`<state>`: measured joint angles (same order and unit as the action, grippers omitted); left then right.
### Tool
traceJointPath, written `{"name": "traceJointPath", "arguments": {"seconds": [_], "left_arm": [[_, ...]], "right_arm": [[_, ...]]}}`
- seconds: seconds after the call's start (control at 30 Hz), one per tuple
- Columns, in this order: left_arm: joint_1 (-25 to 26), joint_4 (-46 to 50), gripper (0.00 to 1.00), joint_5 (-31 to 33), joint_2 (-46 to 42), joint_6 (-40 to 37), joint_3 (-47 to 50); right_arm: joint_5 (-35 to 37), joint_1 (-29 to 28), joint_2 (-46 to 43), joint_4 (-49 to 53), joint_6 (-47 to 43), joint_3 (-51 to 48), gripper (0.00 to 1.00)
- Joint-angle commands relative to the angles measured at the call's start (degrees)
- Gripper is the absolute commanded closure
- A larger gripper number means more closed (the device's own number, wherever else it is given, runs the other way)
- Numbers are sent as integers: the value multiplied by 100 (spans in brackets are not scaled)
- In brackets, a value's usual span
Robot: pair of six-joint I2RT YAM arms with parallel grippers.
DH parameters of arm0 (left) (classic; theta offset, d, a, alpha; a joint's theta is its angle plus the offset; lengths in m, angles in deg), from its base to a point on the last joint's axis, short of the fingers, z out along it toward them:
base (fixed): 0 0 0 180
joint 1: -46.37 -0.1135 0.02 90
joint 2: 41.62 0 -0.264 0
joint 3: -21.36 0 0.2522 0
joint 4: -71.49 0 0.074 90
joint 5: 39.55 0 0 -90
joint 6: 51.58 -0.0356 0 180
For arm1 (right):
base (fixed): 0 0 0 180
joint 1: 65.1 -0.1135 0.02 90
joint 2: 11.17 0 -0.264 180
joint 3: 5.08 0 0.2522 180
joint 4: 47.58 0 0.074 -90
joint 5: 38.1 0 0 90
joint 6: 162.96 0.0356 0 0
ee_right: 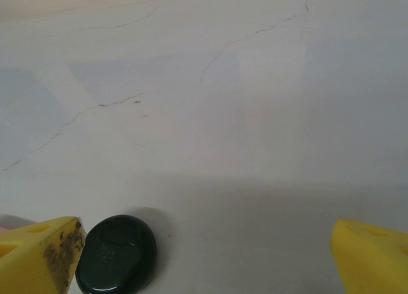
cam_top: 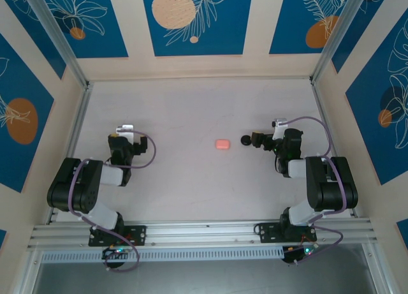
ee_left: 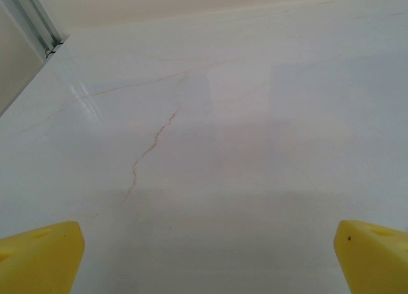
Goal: Insert wireless bluetooth earbuds into charging case
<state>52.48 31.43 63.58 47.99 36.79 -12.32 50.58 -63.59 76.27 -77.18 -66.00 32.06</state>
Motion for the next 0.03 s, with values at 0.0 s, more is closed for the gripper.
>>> {"name": "traceJointPath", "arguments": {"seconds": [0.0], "left_arm": [[-77, -166, 0, -100, -27, 31, -56]], "right_arm": [[80, 15, -15, -249, -125, 71, 1]]}}
